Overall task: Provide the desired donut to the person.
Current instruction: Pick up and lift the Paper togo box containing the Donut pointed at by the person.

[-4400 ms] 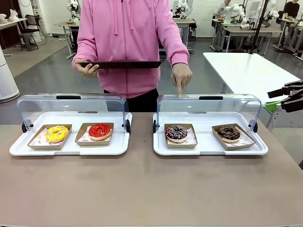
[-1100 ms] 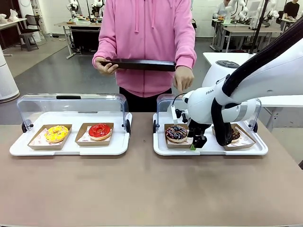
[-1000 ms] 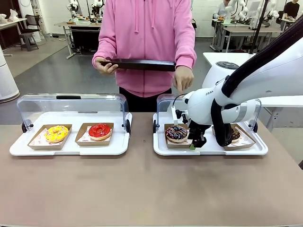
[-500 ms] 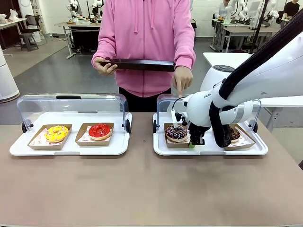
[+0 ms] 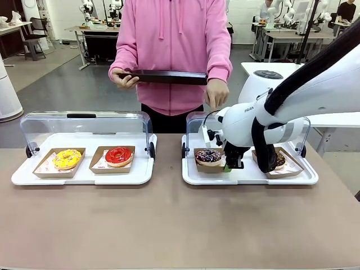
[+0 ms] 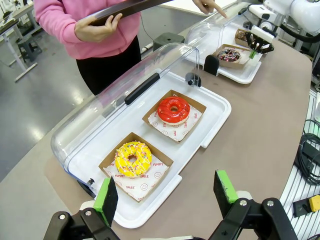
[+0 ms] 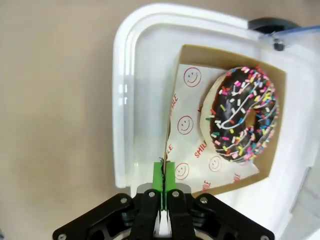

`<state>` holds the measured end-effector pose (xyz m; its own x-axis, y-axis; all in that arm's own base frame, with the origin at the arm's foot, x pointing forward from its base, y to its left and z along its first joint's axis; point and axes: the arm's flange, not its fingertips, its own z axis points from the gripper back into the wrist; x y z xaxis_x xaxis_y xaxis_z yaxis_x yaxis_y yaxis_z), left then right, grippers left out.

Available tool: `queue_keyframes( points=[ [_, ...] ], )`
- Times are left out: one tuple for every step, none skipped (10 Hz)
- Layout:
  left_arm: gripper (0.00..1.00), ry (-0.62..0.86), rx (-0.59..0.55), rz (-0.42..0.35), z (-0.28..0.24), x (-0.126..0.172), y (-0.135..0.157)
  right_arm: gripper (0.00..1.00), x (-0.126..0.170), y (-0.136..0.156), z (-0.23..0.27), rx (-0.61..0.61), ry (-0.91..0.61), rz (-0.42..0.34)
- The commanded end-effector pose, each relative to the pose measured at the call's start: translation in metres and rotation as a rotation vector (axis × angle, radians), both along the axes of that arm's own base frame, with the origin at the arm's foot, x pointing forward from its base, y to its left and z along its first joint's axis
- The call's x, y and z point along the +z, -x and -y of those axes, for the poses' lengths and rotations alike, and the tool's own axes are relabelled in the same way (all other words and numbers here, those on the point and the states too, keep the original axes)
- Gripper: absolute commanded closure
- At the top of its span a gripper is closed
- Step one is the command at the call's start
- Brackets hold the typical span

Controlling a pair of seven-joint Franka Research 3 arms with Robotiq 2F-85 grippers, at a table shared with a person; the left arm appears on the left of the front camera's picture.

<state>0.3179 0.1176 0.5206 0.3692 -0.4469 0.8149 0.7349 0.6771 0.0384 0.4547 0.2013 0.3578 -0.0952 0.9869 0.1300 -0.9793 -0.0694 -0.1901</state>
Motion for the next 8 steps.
queue_keyframes(
  points=[
    [0.0, 0.016, -0.002, 0.009, 0.0, 0.0, 0.001, 1.0, 0.041, 0.042, 0.036, 0.037, -0.025, 0.037],
    [0.0, 0.016, -0.002, 0.009, 0.0, 0.0, 0.001, 1.0, 0.062, 0.061, 0.051, 0.048, -0.037, 0.055],
    [0.0, 0.016, -0.002, 0.009, 0.0, 0.0, 0.001, 1.0, 0.086, 0.079, 0.065, 0.048, -0.069, 0.07],
    [0.0, 0.016, -0.002, 0.009, 0.0, 0.0, 0.001, 1.0, 0.115, 0.101, 0.077, 0.087, -0.073, 0.06],
    [0.0, 0.016, -0.002, 0.009, 0.0, 0.0, 0.001, 1.0, 0.139, 0.12, 0.083, 0.122, -0.081, 0.056],
    [0.0, 0.016, -0.002, 0.009, 0.0, 0.0, 0.001, 1.0, 0.16, 0.134, 0.085, 0.136, -0.1, 0.081],
    [0.0, 0.016, -0.002, 0.009, 0.0, 0.0, 0.001, 1.0, 0.176, 0.145, 0.084, 0.066, -0.125, 0.136],
    [0.0, 0.016, -0.002, 0.009, 0.0, 0.0, 0.001, 1.0, 0.183, 0.151, 0.082, 0.028, -0.141, 0.162]
  ],
)
